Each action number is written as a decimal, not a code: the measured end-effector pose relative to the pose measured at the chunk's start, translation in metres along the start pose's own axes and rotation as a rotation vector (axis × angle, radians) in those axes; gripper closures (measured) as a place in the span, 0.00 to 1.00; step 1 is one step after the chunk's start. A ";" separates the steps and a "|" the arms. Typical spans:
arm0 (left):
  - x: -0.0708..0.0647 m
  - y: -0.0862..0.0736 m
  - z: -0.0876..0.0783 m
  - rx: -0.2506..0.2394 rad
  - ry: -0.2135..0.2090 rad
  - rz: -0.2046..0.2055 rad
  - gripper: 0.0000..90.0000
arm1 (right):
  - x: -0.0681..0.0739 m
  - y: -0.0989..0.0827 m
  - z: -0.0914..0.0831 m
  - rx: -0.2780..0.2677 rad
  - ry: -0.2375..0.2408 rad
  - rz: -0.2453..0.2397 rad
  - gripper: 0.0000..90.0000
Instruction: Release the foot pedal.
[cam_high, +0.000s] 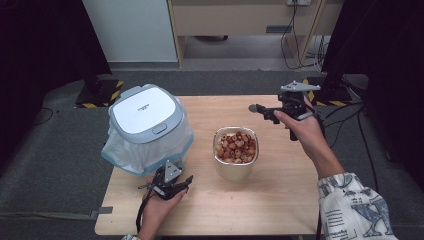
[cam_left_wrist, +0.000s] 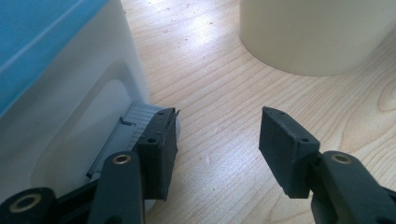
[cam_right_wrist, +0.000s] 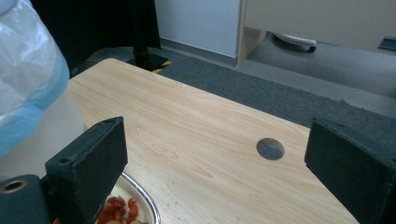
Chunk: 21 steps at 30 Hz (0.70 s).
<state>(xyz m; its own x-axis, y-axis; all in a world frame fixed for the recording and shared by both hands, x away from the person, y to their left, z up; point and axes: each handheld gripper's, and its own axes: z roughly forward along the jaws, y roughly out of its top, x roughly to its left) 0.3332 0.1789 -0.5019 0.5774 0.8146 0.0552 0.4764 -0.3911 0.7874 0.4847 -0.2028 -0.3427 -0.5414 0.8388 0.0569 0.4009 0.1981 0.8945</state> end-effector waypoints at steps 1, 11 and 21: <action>0.000 0.000 0.000 0.001 -0.001 0.001 0.51 | -0.001 -0.002 -0.001 0.000 -0.007 0.002 0.07; 0.000 0.000 0.001 0.007 -0.003 0.002 0.48 | -0.009 -0.035 -0.015 0.010 -0.076 0.038 0.07; 0.000 0.000 0.001 0.008 0.003 0.004 0.47 | -0.014 -0.061 -0.021 0.019 -0.113 0.061 0.06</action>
<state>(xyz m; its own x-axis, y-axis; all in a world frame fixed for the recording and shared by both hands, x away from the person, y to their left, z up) 0.3334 0.1785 -0.5026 0.5774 0.8143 0.0596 0.4797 -0.3974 0.7823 0.4519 -0.2377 -0.3887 -0.4292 0.9012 0.0592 0.4449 0.1539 0.8823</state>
